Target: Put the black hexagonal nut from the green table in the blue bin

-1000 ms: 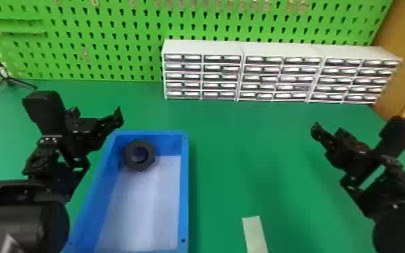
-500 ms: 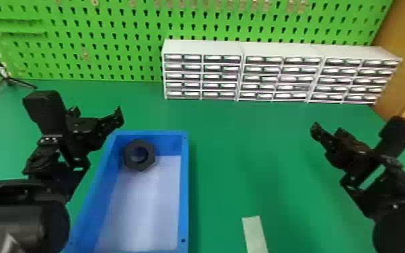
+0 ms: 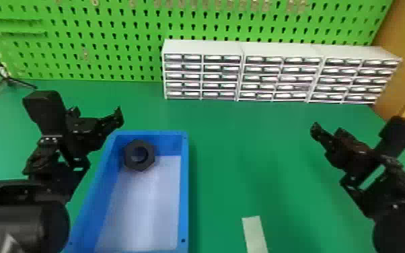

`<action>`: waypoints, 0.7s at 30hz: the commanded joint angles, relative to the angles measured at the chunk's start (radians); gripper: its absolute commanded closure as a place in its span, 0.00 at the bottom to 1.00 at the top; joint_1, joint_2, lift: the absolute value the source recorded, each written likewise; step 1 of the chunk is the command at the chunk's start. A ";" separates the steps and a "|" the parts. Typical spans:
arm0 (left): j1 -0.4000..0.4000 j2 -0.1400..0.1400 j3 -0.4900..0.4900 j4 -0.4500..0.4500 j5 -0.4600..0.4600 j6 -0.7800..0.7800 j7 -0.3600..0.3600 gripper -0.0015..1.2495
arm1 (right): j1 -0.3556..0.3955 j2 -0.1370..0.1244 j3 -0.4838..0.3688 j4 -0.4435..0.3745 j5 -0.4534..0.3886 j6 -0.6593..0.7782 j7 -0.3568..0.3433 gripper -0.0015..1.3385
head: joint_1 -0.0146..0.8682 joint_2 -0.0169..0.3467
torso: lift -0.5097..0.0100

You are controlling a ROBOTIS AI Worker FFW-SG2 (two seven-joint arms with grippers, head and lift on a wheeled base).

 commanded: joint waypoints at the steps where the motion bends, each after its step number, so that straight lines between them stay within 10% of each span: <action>1: 0.000 0.000 0.001 0.000 0.000 0.000 0.000 0.11 | 0.000 0.000 0.000 0.000 0.000 0.000 0.000 0.38 | 0.80 0.07 | 0.79; 21: 0.000 0.000 0.001 0.000 0.000 0.000 0.000 0.11 | 0.000 0.000 0.000 0.000 0.000 0.000 0.000 0.38 | 0.80 0.07 | 0.79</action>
